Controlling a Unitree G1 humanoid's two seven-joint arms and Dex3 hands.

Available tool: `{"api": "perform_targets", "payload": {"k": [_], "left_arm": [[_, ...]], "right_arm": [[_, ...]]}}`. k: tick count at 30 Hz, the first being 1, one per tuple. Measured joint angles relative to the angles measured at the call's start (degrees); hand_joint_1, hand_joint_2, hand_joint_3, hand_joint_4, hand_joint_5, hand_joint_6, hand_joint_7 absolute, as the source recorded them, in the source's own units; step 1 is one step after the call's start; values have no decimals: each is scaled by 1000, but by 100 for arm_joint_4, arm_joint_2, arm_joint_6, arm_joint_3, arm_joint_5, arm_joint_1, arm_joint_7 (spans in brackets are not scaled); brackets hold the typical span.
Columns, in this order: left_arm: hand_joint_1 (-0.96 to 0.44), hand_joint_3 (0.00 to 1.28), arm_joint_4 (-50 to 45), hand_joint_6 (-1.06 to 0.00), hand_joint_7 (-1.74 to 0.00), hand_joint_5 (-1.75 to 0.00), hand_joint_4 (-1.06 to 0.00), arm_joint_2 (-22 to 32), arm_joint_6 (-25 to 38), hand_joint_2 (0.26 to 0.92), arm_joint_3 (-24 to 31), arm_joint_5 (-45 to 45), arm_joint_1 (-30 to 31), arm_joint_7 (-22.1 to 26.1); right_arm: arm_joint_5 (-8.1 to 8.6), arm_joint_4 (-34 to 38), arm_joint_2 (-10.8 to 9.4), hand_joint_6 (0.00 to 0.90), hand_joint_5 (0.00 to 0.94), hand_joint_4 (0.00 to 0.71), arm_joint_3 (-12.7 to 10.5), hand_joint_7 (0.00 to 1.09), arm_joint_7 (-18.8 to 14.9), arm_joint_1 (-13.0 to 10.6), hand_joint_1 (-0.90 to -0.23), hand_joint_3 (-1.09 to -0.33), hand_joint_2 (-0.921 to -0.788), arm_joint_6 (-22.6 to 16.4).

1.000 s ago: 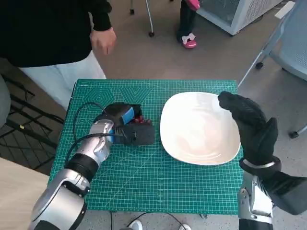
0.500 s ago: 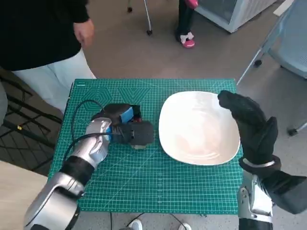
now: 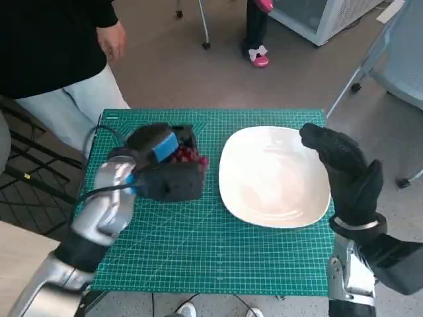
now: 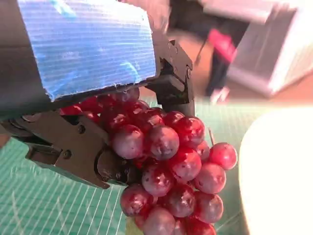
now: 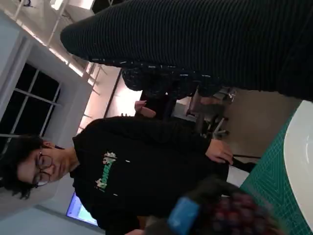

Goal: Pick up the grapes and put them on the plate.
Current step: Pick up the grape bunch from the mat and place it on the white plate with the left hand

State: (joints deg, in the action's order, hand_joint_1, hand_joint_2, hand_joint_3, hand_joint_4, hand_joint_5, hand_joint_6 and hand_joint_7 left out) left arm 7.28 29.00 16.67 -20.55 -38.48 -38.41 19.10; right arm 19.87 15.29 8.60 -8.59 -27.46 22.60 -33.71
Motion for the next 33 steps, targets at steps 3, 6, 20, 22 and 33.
{"api": "perform_targets", "payload": {"k": [3, 6, 20, 22, 33], "left_arm": [[3, 161, -514, -568, -1245, -1292, -535, 61, -75, 921, 210, -16, 229, -176], [3, 155, -772, -575, -1263, -1258, -544, 88, -165, 921, 327, -58, 358, -301], [2, 147, -923, -561, -1299, -1204, -574, 92, -177, 921, 392, -185, 514, -277], [2, 146, -911, -561, -1297, -1204, -576, 82, -181, 921, 390, -185, 512, -274], [2, 142, -817, -559, -1194, -1293, -593, -81, -89, 921, 309, -210, 334, -46]], "right_arm": [[-4, 34, 0, 75, 0, 376, 4, 262, 0, 23, -621, -803, -921, -1], [-7, 56, -4, 74, 0, 376, 10, 265, 0, 41, -622, -804, -921, -4], [-11, 80, -12, 67, 0, 375, 32, 276, 0, 69, -619, -809, -921, -57], [-11, 94, -12, 66, 1, 376, 31, 278, 0, 69, -619, -809, -921, -73], [-8, 129, 2, 64, 1, 377, 23, 285, -1, 70, -618, -810, -921, -114]]}}
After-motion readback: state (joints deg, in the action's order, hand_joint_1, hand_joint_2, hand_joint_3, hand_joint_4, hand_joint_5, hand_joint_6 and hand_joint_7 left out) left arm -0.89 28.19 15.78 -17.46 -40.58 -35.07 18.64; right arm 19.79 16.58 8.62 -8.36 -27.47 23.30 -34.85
